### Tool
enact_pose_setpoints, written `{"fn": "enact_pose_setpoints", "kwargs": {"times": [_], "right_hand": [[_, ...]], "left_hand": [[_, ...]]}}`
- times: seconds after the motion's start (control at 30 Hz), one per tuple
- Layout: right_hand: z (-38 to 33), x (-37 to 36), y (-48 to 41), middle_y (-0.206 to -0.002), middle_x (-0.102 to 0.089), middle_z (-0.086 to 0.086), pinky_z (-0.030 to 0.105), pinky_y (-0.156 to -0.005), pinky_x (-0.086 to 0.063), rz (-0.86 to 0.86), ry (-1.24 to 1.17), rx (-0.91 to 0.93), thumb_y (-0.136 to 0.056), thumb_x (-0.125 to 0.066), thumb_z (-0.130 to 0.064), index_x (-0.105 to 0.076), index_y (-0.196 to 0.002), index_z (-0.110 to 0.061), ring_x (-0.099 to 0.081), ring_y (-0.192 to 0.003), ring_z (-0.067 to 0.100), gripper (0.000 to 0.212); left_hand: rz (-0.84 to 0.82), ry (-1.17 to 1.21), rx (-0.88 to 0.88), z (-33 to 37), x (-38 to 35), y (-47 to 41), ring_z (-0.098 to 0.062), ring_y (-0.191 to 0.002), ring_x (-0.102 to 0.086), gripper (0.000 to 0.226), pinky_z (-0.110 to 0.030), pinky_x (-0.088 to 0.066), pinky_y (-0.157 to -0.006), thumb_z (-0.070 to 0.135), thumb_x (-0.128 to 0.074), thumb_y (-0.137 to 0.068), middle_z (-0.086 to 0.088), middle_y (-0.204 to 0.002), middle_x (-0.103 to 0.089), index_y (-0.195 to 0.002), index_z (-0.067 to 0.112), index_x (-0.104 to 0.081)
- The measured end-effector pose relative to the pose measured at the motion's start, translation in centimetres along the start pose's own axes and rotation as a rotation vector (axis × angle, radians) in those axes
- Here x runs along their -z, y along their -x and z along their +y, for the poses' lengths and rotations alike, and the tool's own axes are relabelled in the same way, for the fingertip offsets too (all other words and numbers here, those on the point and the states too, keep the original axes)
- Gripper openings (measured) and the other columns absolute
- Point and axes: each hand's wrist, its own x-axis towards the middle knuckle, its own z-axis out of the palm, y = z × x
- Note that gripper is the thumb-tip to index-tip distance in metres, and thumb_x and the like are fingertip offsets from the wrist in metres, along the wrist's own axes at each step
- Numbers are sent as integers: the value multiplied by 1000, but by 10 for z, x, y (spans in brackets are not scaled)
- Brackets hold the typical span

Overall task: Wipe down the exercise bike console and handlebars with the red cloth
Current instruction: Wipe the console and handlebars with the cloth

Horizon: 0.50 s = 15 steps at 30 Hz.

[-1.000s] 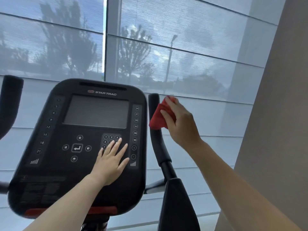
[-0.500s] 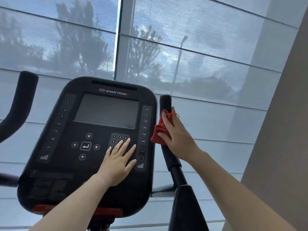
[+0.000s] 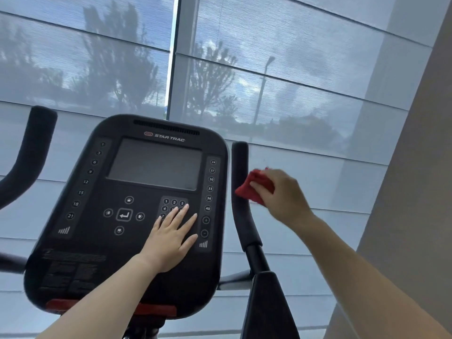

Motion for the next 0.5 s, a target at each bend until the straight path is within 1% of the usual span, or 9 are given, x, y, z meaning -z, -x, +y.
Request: {"fn": "enact_pose_setpoints", "kwargs": {"times": [0.07, 0.13, 0.17, 0.23, 0.27, 0.3, 0.33, 0.37, 0.5], "right_hand": [[-4, 12, -16, -109, -63, 7, 11, -89, -31, 159, -45, 21, -84, -65, -19, -65, -107, -10, -56, -103, 19, 24], [-8, 13, -19, -116, -60, 6, 9, -93, -28, 201, -73, 54, -87, -62, -19, -63, -110, -11, -52, -107, 12, 25], [-8, 8, -14, -118, -59, 7, 6, -95, -26, 142, -97, 73, -87, -62, -17, -62, -113, -11, -50, -109, 11, 26], [-4, -7, 10, -125, -51, 9, 5, -99, -22, -161, -128, 91, -89, -59, -18, -57, -121, -13, -46, -119, 17, 33], [0, -14, 25, -132, -44, 7, 10, -104, -21, -347, -95, 80, -91, -56, -23, -53, -127, -17, -40, -127, 19, 37], [4, -20, 37, -140, -36, 4, 18, -110, -20, -473, -44, 64, -92, -53, -29, -47, -133, -23, -31, -134, 18, 41], [8, -21, 45, -144, -31, 1, 25, -112, -21, -516, -16, 49, -93, -50, -32, -44, -135, -27, -26, -136, 16, 42], [10, -19, 48, -144, -31, -1, 27, -112, -22, -517, -17, 40, -94, -48, -33, -43, -135, -29, -27, -136, 14, 42], [5, -3, 45, -136, -38, -6, 17, -98, -23, -622, 29, 79, -92, -48, -37, -47, -130, -35, -31, -128, 6, 38]], "left_hand": [[2, -3, 1, 0, -1, 0, -12, -144, 14, 57, -40, 2, -116, 52, -19, -97, 11, -157, 16, -149, 38, -1], [2, -21, -1, -1, -1, 0, -11, -144, 15, 57, -40, 2, -116, 53, -18, -96, 11, -156, 17, -148, 38, 0], [-1, -28, -3, -2, -1, 0, -11, -143, 15, 57, -40, 2, -117, 53, -18, -96, 11, -156, 17, -148, 38, 0], [-5, -26, -3, -1, 0, 0, -11, -143, 16, 57, -39, 2, -117, 53, -17, -96, 12, -156, 17, -148, 38, 1], [-7, -21, -3, -1, 1, 0, -11, -143, 16, 57, -39, 2, -117, 53, -17, -96, 12, -156, 17, -148, 38, 1], [-9, -17, -3, -1, 1, 0, -11, -143, 16, 57, -40, 3, -117, 53, -18, -96, 12, -156, 17, -148, 38, 0], [-8, -17, -3, -1, 1, 0, -11, -143, 16, 57, -40, 3, -117, 53, -18, -96, 12, -156, 17, -148, 39, 0], [-7, -18, -3, -1, 1, 1, -11, -143, 16, 57, -40, 3, -117, 53, -18, -96, 12, -156, 17, -148, 39, 1], [-12, -17, -1, -1, 2, 2, -11, -143, 16, 57, -40, 3, -117, 53, -17, -96, 12, -156, 18, -148, 39, 2]]}}
